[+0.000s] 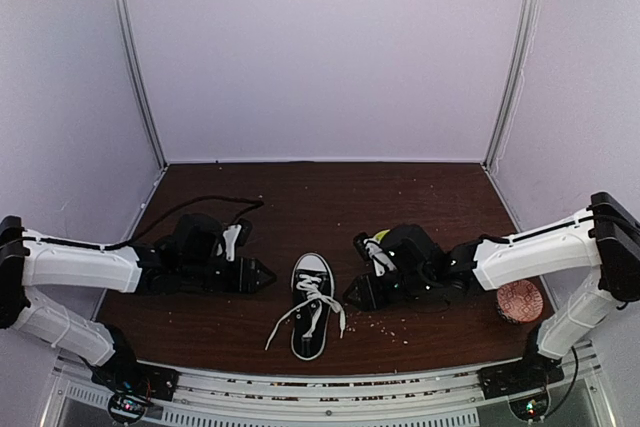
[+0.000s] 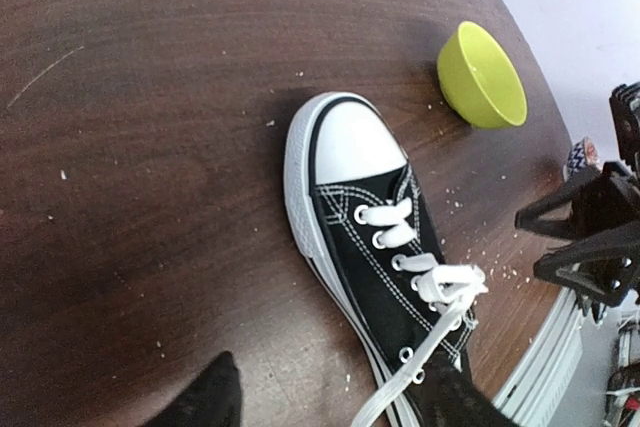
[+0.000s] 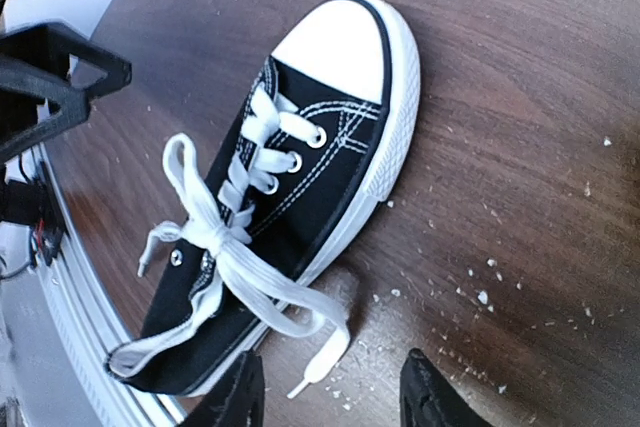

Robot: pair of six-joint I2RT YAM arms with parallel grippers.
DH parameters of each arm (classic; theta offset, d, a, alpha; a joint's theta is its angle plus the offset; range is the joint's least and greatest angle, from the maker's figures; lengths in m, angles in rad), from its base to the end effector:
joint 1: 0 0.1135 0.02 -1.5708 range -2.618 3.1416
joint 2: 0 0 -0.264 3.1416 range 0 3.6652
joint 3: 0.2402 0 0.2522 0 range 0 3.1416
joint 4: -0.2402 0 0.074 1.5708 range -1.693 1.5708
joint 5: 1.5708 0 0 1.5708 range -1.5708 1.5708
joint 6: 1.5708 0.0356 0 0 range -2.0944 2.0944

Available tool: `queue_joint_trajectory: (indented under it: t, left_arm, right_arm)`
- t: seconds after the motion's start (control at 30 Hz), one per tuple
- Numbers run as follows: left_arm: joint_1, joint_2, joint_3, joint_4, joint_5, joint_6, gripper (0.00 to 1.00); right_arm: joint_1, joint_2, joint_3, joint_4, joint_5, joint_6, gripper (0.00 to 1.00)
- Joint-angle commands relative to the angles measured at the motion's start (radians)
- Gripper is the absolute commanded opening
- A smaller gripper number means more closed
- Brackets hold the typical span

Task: Tie the shoes

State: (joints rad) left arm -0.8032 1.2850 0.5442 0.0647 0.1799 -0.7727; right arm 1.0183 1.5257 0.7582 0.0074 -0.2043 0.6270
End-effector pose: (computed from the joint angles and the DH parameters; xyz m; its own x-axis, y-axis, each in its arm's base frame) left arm 0.1703 -0.1857 0.1775 -0.8730 -0.0844 -0.4804 0.2730 0.7316 -0.6247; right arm 0.1539 0.2634 0.1753 -0.8271 -0.2468 -0.5049 -0.5253 0.6589 0.5384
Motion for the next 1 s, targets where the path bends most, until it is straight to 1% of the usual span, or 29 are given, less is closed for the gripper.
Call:
queue_joint_trajectory:
  t: [0.0, 0.1, 0.2, 0.33, 0.43, 0.53, 0.6, 0.73, 0.77, 0.87, 0.93, 0.97]
  left_arm:
    - [0.003, -0.077, 0.016, -0.086, -0.072, 0.058, 0.7]
    - [0.006, -0.102, 0.027, -0.118, -0.085, 0.071, 0.76]
    - [0.013, -0.102, 0.041, -0.137, -0.085, 0.086, 0.79]
    - [0.038, -0.105, 0.058, -0.144, -0.067, 0.101, 0.81]
    - [0.074, -0.112, 0.067, -0.146, -0.045, 0.112, 0.82]
    - [0.15, -0.116, 0.082, -0.165, -0.015, 0.126, 0.82]
    - [0.233, -0.115, 0.106, -0.196, 0.008, 0.143, 0.83]
    - [0.461, -0.11, 0.15, -0.229, 0.056, 0.195, 0.83]
    - [0.55, -0.109, 0.158, -0.228, 0.077, 0.203, 0.83]
    - [0.772, -0.123, 0.161, -0.197, 0.129, 0.215, 0.84]
    - [0.895, -0.16, 0.149, -0.169, 0.111, 0.214, 0.84]
    - [0.932, -0.191, 0.147, -0.173, 0.064, 0.223, 0.84]
  right_arm:
    - [-0.003, -0.073, -0.01, -0.029, 0.016, -0.031, 0.57]
    - [-0.009, -0.096, -0.003, -0.047, 0.038, -0.045, 0.66]
    - [-0.02, -0.112, 0.01, -0.073, 0.053, -0.059, 0.72]
    - [-0.044, -0.142, 0.016, -0.087, 0.073, -0.069, 0.77]
    - [-0.069, -0.164, 0.009, -0.091, 0.079, -0.072, 0.8]
    - [-0.105, -0.185, 0.0, -0.101, 0.105, -0.065, 0.83]
    - [-0.145, -0.201, -0.006, -0.109, 0.12, -0.062, 0.85]
    - [-0.277, -0.233, -0.017, -0.13, 0.131, -0.072, 0.91]
    - [-0.322, -0.24, -0.021, -0.139, 0.13, -0.083, 0.91]
    - [-0.476, -0.296, -0.046, -0.151, 0.136, -0.137, 0.93]
    - [-0.598, -0.357, -0.076, -0.146, 0.136, -0.166, 0.93]
    - [-0.655, -0.394, -0.095, -0.131, 0.139, -0.184, 0.93]
